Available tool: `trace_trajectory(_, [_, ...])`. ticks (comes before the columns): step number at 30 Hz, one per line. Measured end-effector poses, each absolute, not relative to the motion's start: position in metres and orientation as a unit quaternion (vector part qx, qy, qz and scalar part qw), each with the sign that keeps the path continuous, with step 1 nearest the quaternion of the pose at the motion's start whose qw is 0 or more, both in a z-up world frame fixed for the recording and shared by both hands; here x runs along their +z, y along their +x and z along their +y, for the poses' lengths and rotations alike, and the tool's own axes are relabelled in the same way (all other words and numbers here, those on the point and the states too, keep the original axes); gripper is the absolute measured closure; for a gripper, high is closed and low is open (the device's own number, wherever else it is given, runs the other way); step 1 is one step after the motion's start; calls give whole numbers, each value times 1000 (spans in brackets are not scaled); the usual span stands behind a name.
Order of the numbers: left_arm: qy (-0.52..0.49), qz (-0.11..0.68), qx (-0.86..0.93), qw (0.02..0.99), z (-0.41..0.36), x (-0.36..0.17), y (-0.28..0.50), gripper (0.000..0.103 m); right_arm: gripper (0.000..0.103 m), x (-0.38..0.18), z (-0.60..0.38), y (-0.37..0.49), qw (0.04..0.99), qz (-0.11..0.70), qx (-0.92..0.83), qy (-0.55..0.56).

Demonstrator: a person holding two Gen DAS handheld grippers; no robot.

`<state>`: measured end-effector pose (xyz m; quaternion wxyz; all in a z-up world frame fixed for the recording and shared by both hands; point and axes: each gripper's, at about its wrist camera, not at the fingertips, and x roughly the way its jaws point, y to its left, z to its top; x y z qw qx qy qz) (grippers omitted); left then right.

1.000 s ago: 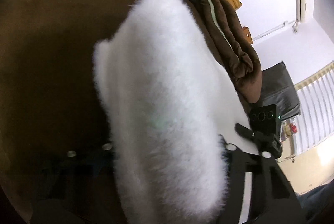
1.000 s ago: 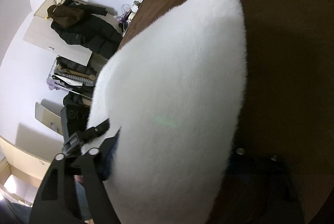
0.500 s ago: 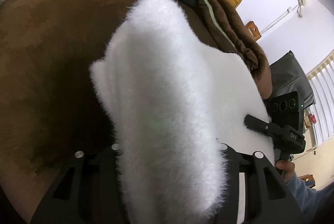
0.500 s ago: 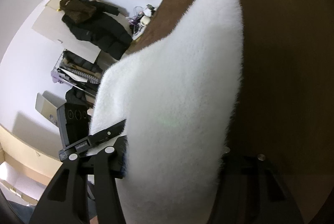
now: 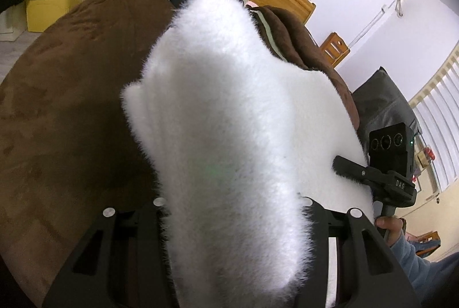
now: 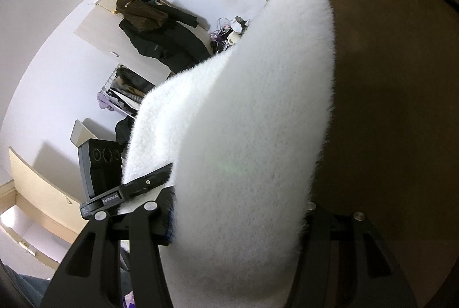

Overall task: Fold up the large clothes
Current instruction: 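Lift the folded cardigan with both grippers and carry it to the clothes stack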

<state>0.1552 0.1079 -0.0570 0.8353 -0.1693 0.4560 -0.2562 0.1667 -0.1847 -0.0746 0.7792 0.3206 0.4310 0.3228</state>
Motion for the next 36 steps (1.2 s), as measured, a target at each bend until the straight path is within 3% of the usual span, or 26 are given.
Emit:
trace_trajectory(7, [-170, 458, -277, 827, 102, -43, 124, 55, 50, -53, -206, 128, 792, 427, 312, 306])
trace_trajectory(17, [-132, 447, -340, 817, 28, -17, 113, 55, 50, -22, -285, 73, 823, 391, 254, 324])
trace_trajectory(26, [-90, 437, -428, 786, -105, 5, 121, 55, 50, -4, -416, 14, 855, 347, 165, 347])
trace_trajectory(36, [-53, 436, -523, 731, -305, 16, 123, 55, 50, 0, -587, -46, 881, 297, 45, 365])
